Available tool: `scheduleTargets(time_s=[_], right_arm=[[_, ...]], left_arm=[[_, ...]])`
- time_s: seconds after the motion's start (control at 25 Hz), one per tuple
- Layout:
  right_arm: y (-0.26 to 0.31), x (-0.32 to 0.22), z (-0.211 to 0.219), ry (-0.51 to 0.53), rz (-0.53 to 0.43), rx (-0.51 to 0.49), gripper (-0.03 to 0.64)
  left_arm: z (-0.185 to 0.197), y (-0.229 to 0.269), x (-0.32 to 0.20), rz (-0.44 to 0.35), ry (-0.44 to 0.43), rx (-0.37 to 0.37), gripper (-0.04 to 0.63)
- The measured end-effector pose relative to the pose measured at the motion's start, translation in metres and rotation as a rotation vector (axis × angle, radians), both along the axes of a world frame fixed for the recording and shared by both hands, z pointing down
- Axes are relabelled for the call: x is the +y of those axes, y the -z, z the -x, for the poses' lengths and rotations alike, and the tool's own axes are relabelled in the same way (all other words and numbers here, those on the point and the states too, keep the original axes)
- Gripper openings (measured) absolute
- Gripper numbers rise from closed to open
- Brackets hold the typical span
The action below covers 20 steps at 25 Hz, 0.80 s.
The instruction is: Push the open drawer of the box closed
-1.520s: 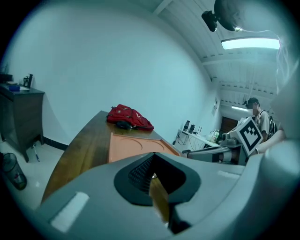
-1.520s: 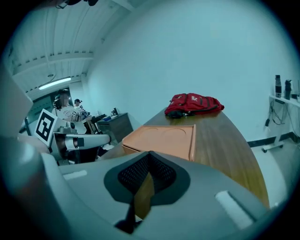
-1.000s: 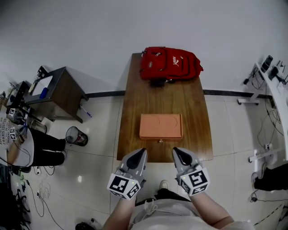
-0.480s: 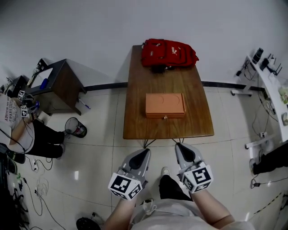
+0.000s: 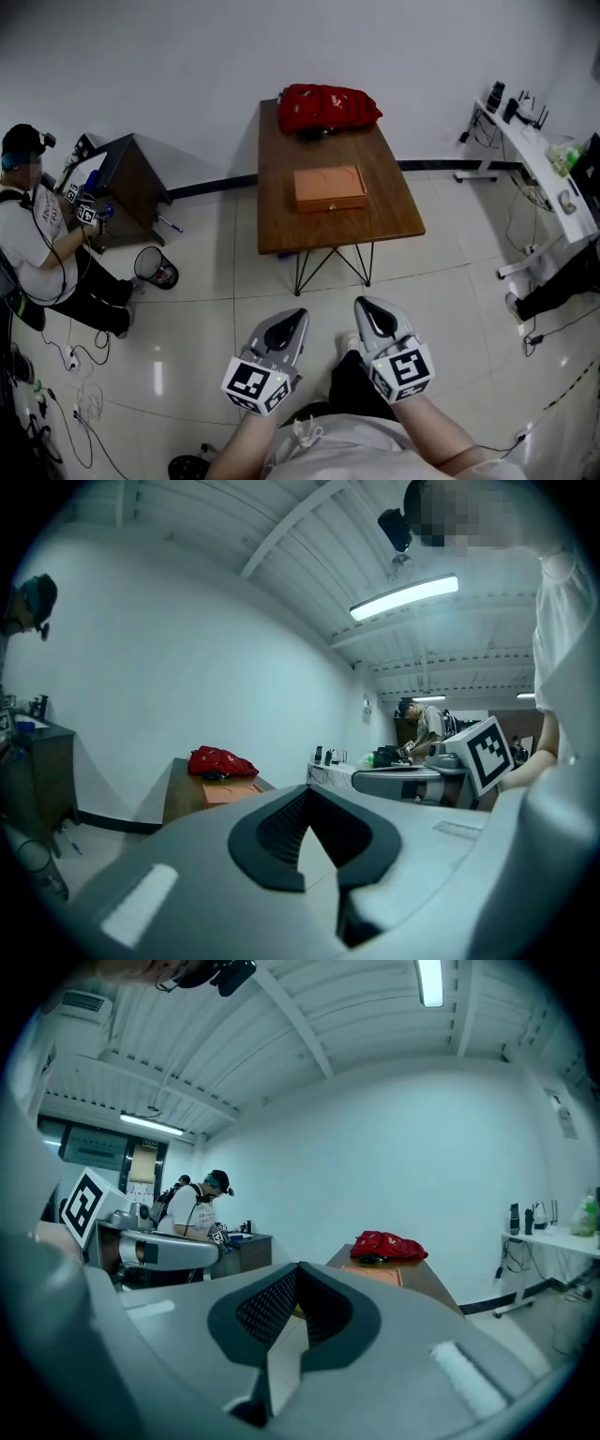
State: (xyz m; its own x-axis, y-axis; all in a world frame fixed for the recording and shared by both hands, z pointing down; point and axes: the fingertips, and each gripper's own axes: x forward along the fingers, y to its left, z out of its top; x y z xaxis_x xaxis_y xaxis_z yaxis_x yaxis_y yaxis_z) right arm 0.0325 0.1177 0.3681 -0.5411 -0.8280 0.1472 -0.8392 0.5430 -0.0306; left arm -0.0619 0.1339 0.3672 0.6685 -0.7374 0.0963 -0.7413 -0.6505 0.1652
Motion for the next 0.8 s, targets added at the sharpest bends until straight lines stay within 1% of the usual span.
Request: scheduleTargets(time_s=[0.16, 0.36, 0.6, 0.8], right_arm=[[-0.001, 0.047, 0.007, -0.007, -0.007, 0.024, 0.008], [0.002, 0.082, 0.013, -0.010, -0.002, 0.033, 0.008], [0.003, 0.090, 0.014, -0.009, -0.026, 0.060, 0.008], [0.008, 0.088, 0.012, 0.016, -0.023, 0.061, 0.008]], left_arm=[[0.004, -0.001, 0.041, 0.011, -0.008, 0.004, 0.006], [0.009, 0.009, 0.072, -0.007, 0.000, -0.003, 0.006], [0.010, 0.019, 0.081, -0.053, 0.009, -0.015, 0.006], [0.003, 0.026, 0.075, -0.065, 0.022, -0.018, 0.006]])
